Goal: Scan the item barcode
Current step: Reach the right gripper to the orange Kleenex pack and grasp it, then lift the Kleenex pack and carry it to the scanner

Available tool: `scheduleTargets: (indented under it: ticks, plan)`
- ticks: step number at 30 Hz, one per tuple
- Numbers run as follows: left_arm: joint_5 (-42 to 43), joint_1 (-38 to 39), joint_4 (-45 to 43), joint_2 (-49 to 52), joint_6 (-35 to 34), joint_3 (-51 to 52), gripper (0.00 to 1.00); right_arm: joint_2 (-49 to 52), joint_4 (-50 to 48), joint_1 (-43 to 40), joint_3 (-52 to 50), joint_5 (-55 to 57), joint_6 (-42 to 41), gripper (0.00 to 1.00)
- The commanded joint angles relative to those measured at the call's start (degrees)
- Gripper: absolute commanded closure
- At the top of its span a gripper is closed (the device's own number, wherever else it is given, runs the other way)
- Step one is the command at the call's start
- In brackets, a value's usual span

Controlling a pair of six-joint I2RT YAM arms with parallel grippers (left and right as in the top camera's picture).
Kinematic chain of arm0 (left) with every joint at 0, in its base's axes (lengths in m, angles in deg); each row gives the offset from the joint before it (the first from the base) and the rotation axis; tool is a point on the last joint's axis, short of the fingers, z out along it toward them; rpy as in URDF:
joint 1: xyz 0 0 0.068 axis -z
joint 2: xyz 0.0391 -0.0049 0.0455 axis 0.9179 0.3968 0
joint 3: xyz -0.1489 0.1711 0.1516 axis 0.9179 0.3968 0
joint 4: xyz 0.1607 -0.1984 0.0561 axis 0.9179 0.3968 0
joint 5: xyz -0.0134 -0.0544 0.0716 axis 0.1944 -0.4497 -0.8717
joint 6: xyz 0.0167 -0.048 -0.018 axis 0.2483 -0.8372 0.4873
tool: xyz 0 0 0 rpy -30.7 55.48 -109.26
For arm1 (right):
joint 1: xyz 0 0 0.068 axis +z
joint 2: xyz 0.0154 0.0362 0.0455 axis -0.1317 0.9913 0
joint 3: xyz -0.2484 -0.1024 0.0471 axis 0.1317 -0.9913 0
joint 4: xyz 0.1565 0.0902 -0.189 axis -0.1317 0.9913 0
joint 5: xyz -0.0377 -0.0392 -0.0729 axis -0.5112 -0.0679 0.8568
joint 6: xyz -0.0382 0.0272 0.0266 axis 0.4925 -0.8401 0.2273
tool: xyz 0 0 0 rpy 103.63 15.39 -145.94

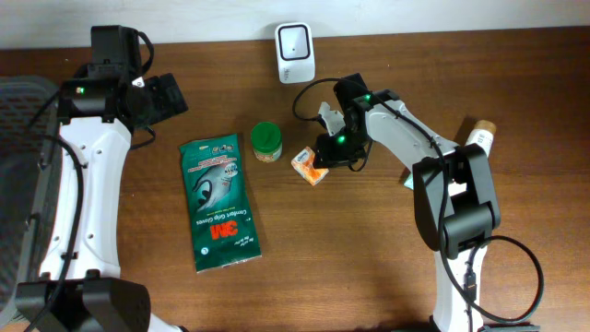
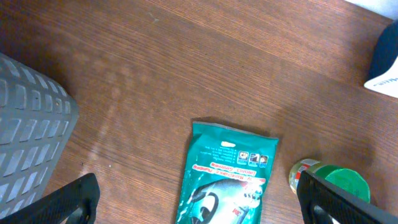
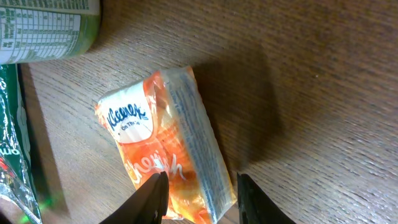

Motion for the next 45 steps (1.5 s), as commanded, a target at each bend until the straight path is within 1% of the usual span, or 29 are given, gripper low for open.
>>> scheduleTargets:
  ticks: [1,2,5,6,7,11,16,19,22,29,31,33,35,45]
  plan:
    - [0.17,-0.15,-0.07,-0.15,0.87,-0.57,0.01,0.96,-0.94,0.15,-2.78,-1.22,0.02,0.67]
    - [0.15,-0.15,-0.09,-0.15,0.87,-0.57,0.01,0.96,-1.55,0.15,-3.72,-1.25,-0.11,0.67]
    - [0.15,-0.15,-0.09,-0.15,0.87,-0.57,0.01,0.96,-2.99,-0.07,-5.53,-1.20,-1.05,0.80]
    - [0.15,-0.15,-0.09,-0.15,0.87,-0.57,0.01,0.94,-3.32,-0.11,-5.51,-1.22,-1.07,0.91]
    - [0.15,-0.15,-0.09,-0.15,0.87,-0.57,0.01,0.94,-3.48,-0.11,-5.51,-1.22,-1.07,0.96]
    - [0.15,-0.15,-0.09,-0.15,0.87,-0.57,0.01,0.81,-2.95,-0.46,-5.33,-2.08,-1.07,0.96]
    - [0.15,-0.15,-0.09,-0.15,0.87,-0.57,0.01,-2.05,1.38,-4.70,-3.56,-10.75,-0.57,0.96]
    - [0.15,-0.15,-0.09,-0.15,0.87,-0.57,0.01,-4.68,3.98,-7.80,-3.56,-21.51,5.18,0.96]
    - [0.15,-0.15,-0.09,-0.15,0.87,-0.57,0.01,-6.82,6.84,-10.71,-3.56,-29.22,9.09,0.96]
    - [0.15,-0.15,-0.09,-0.15,0.87,-0.57,0.01,-9.14,17.14,-17.03,-3.56,-51.80,21.46,0.96]
    - [0.15,-0.15,-0.09,-0.15,0.87,-0.57,0.01,-9.14,19.89,-18.08,-3.56,-56.76,23.61,0.96]
    - [0.15,-0.15,-0.09,-0.15,0.87,-0.57,0.01,-9.16,20.90,-18.93,-3.56,-62.60,23.61,0.96]
    - [0.15,-0.15,-0.09,-0.15,0.87,-0.57,0.01,-9.18,22.01,-19.41,-3.28,-62.73,22.51,0.96]
    - [0.15,-0.15,-0.09,-0.15,0.87,-0.57,0.01,-10.32,29.46,-19.52,-3.28,-62.73,22.58,0.96]
